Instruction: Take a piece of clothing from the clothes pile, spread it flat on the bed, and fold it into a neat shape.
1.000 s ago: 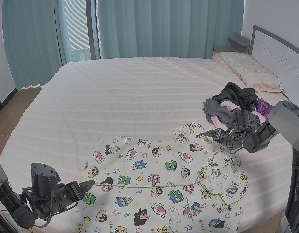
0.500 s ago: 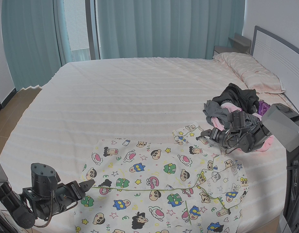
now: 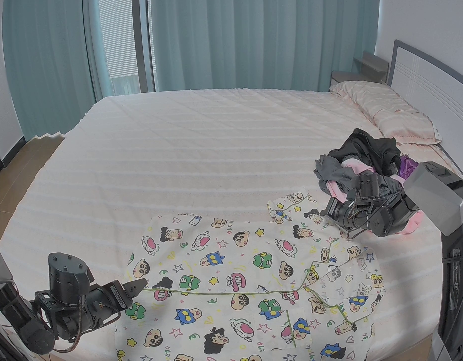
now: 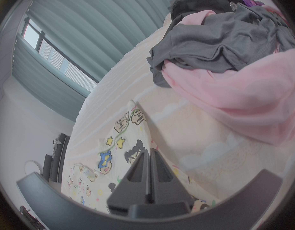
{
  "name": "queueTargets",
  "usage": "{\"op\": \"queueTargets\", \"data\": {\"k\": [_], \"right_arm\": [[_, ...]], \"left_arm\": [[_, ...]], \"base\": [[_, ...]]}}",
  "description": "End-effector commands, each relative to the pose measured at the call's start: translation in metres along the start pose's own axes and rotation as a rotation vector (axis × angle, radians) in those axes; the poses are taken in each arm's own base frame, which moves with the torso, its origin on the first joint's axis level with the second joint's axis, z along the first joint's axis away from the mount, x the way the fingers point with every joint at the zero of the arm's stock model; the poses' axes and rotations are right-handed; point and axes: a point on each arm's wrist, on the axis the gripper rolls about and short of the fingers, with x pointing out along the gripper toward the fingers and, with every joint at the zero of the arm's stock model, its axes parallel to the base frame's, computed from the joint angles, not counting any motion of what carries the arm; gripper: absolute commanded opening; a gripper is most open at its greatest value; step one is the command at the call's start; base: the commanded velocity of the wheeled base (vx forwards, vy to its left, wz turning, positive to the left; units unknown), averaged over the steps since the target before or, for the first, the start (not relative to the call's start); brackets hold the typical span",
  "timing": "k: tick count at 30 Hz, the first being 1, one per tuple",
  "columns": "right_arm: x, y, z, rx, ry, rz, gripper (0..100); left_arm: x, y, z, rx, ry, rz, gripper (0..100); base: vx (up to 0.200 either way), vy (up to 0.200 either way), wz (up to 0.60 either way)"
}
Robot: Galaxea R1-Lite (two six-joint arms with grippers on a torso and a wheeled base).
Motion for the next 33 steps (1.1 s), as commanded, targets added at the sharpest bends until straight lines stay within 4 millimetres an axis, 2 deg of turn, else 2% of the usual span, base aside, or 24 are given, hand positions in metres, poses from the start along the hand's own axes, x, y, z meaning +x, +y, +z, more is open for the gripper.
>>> {"op": "queueTargets", "data": {"k": [1, 18, 33], "right_arm": [[-0.001, 0.003, 0.012, 0.018, -0.040, 0.014, 0], [0.001, -0.001, 0.029, 0.028, -0.130, -0.004, 0], [0.004, -0.012, 0.033, 0.036, -0.159, -0.012, 0]], "left_arm": [[0.001, 0.000, -0.001, 0.001, 0.005, 0.004, 100], [0.001, 0.000, 0.000, 0.000, 0.002, 0.003, 100], [0.002, 0.000, 0.001, -0.005, -0.004, 0.005, 100]], "base": [[0.000, 0.000, 0.00], [0.000, 0.000, 0.00], [0.000, 0.000, 0.00]]}}
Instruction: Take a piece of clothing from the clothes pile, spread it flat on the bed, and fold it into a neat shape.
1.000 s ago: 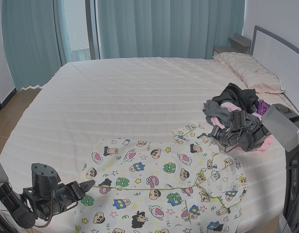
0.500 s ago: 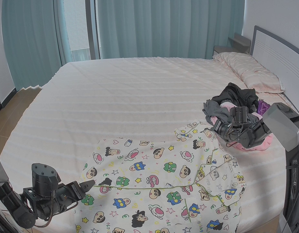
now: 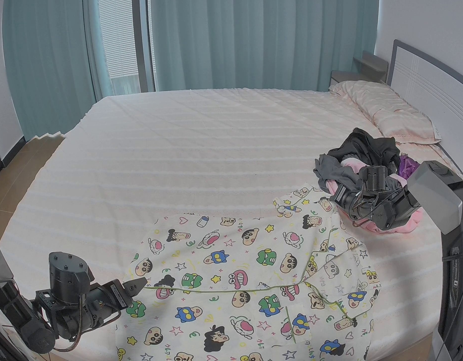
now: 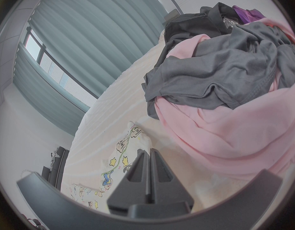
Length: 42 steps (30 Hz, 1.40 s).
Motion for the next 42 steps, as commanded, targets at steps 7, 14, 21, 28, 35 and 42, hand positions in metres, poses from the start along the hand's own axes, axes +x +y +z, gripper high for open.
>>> {"op": "queueTargets", "data": {"k": [7, 14, 21, 28, 35, 42], "right_arm": [[-0.004, -0.005, 0.001, 0.008, 0.004, -0.008, 100], [-0.025, 0.002, 0.010, 0.008, -0.007, -0.004, 100], [-0.060, 0.002, 0.013, 0.006, -0.003, -0.034, 100], [-0.099, -0.002, 0.003, 0.020, 0.034, -0.071, 100], [-0.136, -0.009, -0.023, 0.015, 0.029, -0.061, 100], [-0.178, -0.020, -0.053, 0.002, 0.034, -0.061, 100]], "left_arm": [[0.003, -0.001, 0.007, -0.019, -0.027, -0.001, 100], [0.016, -0.008, 0.037, -0.077, -0.135, -0.026, 100], [0.078, -0.008, 0.086, -0.130, -0.173, -0.006, 100], [0.147, -0.012, 0.124, -0.152, -0.065, -0.088, 100], [0.198, 0.005, 0.143, -0.048, -0.035, -0.109, 100], [0.205, 0.019, 0.145, -0.010, 0.010, -0.134, 100]], "base": [[0.000, 0.000, 0.00], [0.000, 0.000, 0.00], [0.000, 0.000, 0.00], [0.000, 0.000, 0.00], [0.000, 0.000, 0.00], [0.000, 0.000, 0.00]]}}
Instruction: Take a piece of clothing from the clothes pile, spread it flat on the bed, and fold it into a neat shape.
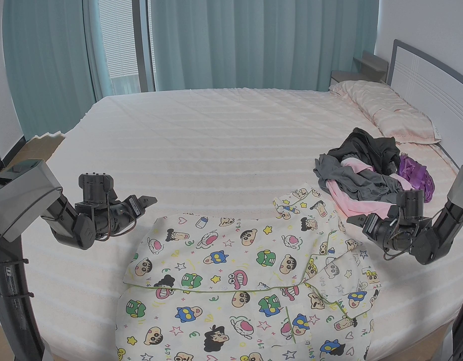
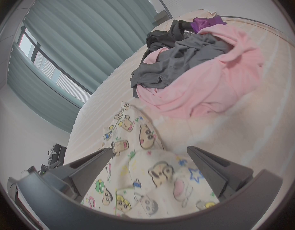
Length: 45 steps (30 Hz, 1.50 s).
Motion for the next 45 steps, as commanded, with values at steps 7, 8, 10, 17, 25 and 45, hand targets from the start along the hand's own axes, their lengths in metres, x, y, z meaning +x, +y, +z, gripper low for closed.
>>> {"op": "queueTargets", "data": {"k": [7, 8, 10, 17, 25, 45], "right_arm": [[-0.074, -0.027, -0.044, 0.022, -0.008, -0.014, 100], [-0.076, -0.029, -0.045, 0.024, -0.014, -0.010, 100], [-0.081, -0.034, -0.045, 0.034, -0.032, -0.003, 100], [-0.082, -0.039, -0.048, 0.053, -0.010, 0.048, 100], [-0.082, -0.039, -0.050, 0.054, 0.002, 0.054, 100], [-0.080, -0.041, -0.056, 0.055, 0.034, 0.045, 100]], "left_arm": [[0.021, 0.035, -0.009, 0.044, 0.139, -0.069, 100], [0.020, 0.035, -0.011, 0.051, 0.151, -0.079, 100], [0.016, 0.036, -0.015, 0.071, 0.187, -0.117, 100], [0.018, 0.038, -0.022, 0.163, 0.199, -0.163, 100], [0.017, 0.035, -0.025, 0.171, 0.200, -0.185, 0], [0.007, -0.030, -0.083, 0.328, 0.092, -0.174, 0]], "base": [[0.000, 0.000, 0.00], [0.000, 0.000, 0.00], [0.000, 0.000, 0.00], [0.000, 0.000, 0.00], [0.000, 0.000, 0.00], [0.000, 0.000, 0.00]]}}
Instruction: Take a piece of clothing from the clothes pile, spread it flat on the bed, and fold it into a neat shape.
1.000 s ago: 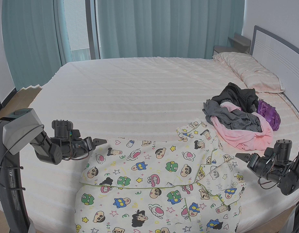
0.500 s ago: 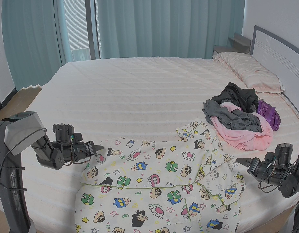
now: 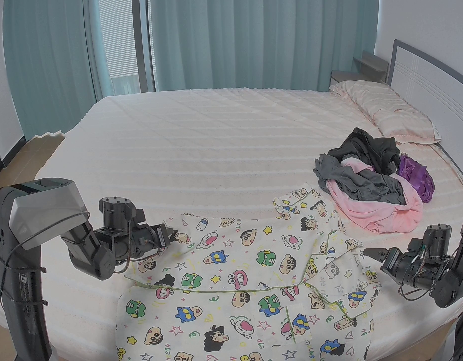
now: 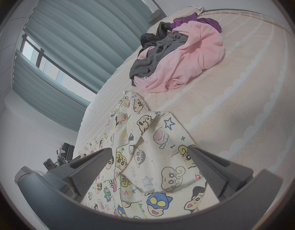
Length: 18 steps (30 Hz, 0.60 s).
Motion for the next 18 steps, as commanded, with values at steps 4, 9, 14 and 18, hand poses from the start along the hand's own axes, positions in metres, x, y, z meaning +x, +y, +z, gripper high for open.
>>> {"op": "queueTargets", "data": {"k": [4, 9, 14, 18], "right_arm": [[0.000, -0.001, -0.003, 0.000, 0.013, -0.006, 100], [0.000, -0.001, -0.004, 0.002, 0.027, 0.003, 100], [-0.001, -0.001, -0.005, 0.002, 0.032, 0.004, 100], [-0.001, -0.002, -0.005, 0.003, 0.036, 0.004, 100]], "left_arm": [[0.004, -0.041, -0.026, 0.086, 0.011, -0.015, 0], [0.001, -0.055, -0.040, 0.115, 0.026, -0.051, 0], [0.004, -0.058, -0.049, 0.130, 0.047, -0.056, 0], [0.005, -0.061, -0.052, 0.135, 0.046, -0.042, 100]], "base": [[0.000, 0.000, 0.00], [0.000, 0.000, 0.00], [0.000, 0.000, 0.00], [0.000, 0.000, 0.00]]}}
